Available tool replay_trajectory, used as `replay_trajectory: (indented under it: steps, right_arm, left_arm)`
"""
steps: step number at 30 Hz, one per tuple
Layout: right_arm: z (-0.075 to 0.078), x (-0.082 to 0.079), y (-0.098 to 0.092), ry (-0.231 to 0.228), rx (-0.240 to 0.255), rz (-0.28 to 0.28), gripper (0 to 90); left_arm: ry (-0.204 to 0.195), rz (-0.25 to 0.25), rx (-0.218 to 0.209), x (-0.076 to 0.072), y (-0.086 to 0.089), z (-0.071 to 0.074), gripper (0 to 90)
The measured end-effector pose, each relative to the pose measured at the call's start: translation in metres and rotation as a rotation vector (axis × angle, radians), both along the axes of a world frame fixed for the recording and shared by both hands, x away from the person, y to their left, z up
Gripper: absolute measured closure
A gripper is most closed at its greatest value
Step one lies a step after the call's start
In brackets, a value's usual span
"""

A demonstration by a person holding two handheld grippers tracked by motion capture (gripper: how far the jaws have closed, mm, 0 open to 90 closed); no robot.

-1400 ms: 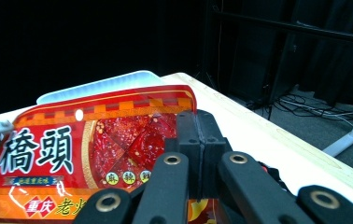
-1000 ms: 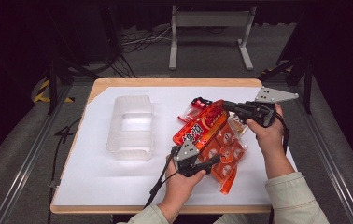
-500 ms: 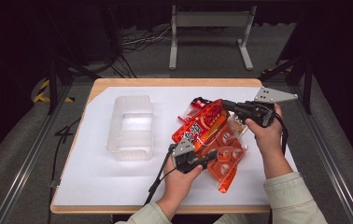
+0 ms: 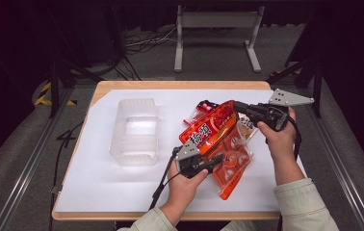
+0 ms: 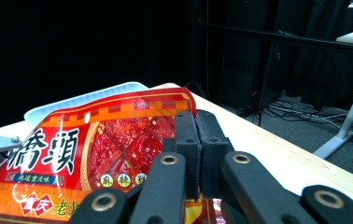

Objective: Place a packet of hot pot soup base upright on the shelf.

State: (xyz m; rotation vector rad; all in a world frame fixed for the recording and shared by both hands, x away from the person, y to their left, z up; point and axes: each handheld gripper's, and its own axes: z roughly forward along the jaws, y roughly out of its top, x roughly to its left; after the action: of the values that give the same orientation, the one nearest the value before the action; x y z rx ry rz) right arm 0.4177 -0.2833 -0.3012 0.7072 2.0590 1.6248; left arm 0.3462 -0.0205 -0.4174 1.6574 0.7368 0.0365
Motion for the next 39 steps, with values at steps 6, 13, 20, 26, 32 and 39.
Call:
replay_trajectory:
  steps: [6,13,20,26,32,39]
  right_arm:
    - [0.002,-0.004,-0.008,-0.001,0.043,-0.013,84.6]
    - [0.005,-0.009,-0.018,-0.006,0.058,-0.036,82.2]
    - [0.002,-0.014,-0.027,0.013,0.064,-0.045,79.2]
    - [-0.004,-0.018,-0.034,0.026,0.075,-0.049,78.4]
    - [-0.001,-0.024,-0.039,0.024,0.067,-0.060,77.3]
    - [-0.002,-0.024,-0.042,0.051,0.055,-0.075,75.3]
  left_arm:
    - [-0.054,-0.006,0.041,0.004,0.009,0.017,71.0]
    - [-0.109,-0.038,0.086,0.010,0.023,0.041,71.1]
    - [-0.143,-0.081,0.148,0.024,0.041,0.068,71.1]
    - [-0.160,-0.079,0.207,0.034,0.053,0.081,71.0]
    - [-0.202,-0.097,0.260,0.036,0.068,0.094,71.0]
    - [-0.218,-0.089,0.285,0.037,0.084,0.106,71.0]
